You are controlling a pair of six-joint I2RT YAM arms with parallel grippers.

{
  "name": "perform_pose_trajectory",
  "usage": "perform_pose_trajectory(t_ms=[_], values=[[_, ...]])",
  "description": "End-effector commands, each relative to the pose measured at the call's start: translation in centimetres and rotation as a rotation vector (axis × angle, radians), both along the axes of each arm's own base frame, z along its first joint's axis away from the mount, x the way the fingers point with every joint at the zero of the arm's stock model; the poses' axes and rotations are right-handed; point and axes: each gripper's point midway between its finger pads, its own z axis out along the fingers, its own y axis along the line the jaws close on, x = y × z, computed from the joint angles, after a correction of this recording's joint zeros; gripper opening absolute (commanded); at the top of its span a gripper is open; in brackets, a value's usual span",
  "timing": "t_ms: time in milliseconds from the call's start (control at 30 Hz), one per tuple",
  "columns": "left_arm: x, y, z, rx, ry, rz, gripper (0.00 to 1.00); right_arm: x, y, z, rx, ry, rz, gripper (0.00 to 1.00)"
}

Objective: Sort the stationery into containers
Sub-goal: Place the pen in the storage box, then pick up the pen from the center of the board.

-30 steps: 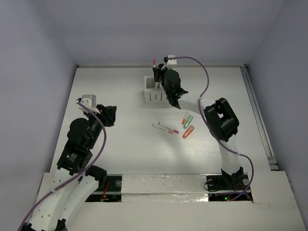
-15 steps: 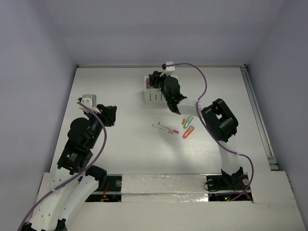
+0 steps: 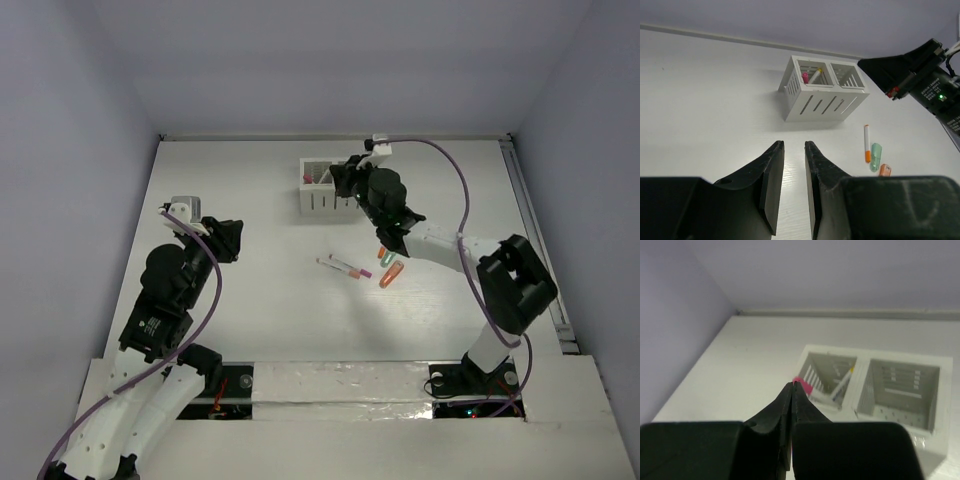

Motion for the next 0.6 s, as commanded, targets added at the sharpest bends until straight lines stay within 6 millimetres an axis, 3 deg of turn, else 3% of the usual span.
perform_pose_trajectory(t_ms=[0, 33, 67, 100, 233, 300, 367, 400, 500, 567], values=[[0.2, -0.1, 2.0, -0.015, -0.057, -0.003, 0.21, -3.8, 0.3, -5.8, -0.105, 0.217, 0.116, 0.00], [0.2, -0.1, 1.9, -0.016, -0.055, -0.007, 0.21, -5.4, 0.2, -7.8, -0.181, 0.289, 0.173, 0.00], [0.1, -0.2, 2.0, -0.016, -0.058, -0.014, 0.21, -5.3, 0.2, -7.8, -0.191, 0.285, 0.175, 0.00], [0.0, -0.3, 2.0, -0.020, -0.062, -0.021, 0.21, -6.9, -0.1, -9.7, -0.241, 0.365, 0.217, 0.00], [0.1, -0.2, 2.1, -0.018, -0.063, -0.012, 0.21, -11.0, -0.9, -13.5, -0.320, 0.509, 0.312, 0.00], [0.2, -0.4, 1.8, -0.014, -0.053, -0.018, 0.21, -12.3, -2.0, -15.5, -0.391, 0.584, 0.304, 0.09], [0.1, -0.6, 2.2, -0.020, -0.065, -0.032, 0.21, -12.6, -2.4, -16.4, -0.440, 0.615, 0.289, 0.28], [0.1, -0.5, 2.2, -0.022, -0.065, -0.030, 0.21, -12.7, -3.4, -17.2, -0.484, 0.650, 0.252, 0.32], [0.3, -0.6, 1.7, -0.016, -0.051, -0.027, 0.21, -12.4, -4.9, -18.3, -0.548, 0.700, 0.178, 0.42], [0.2, -0.6, 1.9, -0.019, -0.057, -0.033, 0.21, -12.0, -6.0, -18.2, -0.546, 0.703, 0.099, 0.43]])
